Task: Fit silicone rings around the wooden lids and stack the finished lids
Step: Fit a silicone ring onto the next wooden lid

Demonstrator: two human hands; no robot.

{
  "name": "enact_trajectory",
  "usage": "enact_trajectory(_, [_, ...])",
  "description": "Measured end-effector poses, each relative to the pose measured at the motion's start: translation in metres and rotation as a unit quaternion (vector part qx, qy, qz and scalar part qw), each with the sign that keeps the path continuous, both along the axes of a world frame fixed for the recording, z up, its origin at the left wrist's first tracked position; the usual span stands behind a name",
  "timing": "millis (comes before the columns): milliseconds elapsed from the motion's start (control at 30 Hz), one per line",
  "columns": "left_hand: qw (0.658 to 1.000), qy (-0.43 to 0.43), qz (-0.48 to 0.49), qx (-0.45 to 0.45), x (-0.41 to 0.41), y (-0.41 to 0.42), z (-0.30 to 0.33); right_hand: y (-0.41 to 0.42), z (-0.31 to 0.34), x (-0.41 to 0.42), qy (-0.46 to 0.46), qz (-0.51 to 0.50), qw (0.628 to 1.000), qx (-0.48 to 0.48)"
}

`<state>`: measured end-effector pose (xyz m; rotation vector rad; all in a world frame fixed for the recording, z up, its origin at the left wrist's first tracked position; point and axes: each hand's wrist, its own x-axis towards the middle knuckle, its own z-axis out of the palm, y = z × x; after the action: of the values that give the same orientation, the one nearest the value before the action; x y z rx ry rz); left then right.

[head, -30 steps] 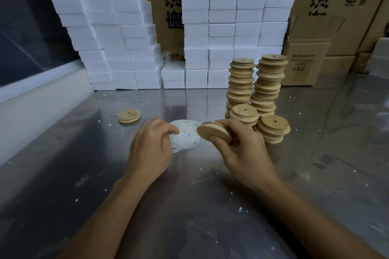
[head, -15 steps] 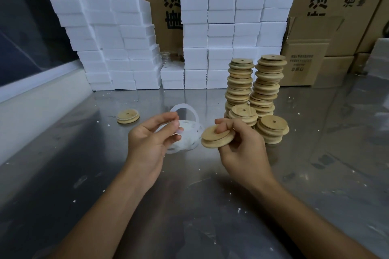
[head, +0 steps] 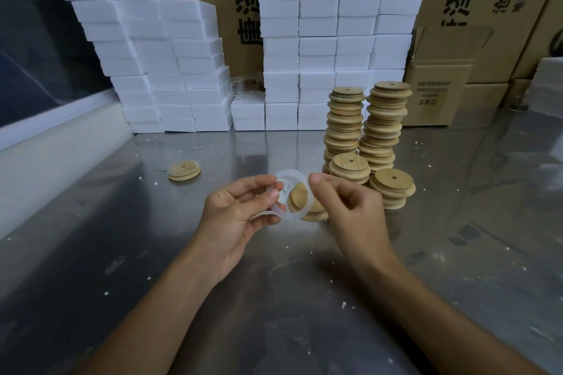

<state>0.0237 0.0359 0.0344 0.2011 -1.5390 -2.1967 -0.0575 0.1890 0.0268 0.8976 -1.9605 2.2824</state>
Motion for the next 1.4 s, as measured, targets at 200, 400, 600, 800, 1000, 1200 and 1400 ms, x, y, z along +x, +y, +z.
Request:
enact_trajectory(200, [0.999,0.002,0.016,-0.029,-0.002,0.004,-0.003,-0.004,-0.006,-0.002,0.030,-0.014,0.999,0.010])
enact_trajectory(400, [0.995,-0.057,0.040,-0.067,-0.003,0.008,-0.004,-0.002,-0.009,-0.003,0.074,-0.021,0.997,0.021])
enact_trajectory(600, [0.994,-0.086,-0.047,-0.052,-0.002,0.013,-0.004,-0.004,-0.009,0.002,0.101,0.003,0.994,0.036])
enact_trajectory(800, [0.995,-0.076,-0.015,-0.058,-0.003,0.010,-0.007,-0.003,-0.007,0.002,0.093,0.000,0.993,0.068])
enact_trajectory(1000, [0.991,-0.065,0.018,-0.115,-0.004,0.008,-0.011,-0.004,-0.009,-0.005,0.068,-0.012,0.997,0.039])
enact_trajectory(1200, [0.990,-0.042,0.034,-0.127,-0.005,0.007,-0.013,-0.004,-0.012,-0.010,0.044,0.004,0.999,0.027])
enact_trajectory(1400, [0.986,-0.024,0.060,-0.155,-0.005,0.006,-0.012,-0.003,-0.009,-0.011,-0.025,0.034,0.999,0.004])
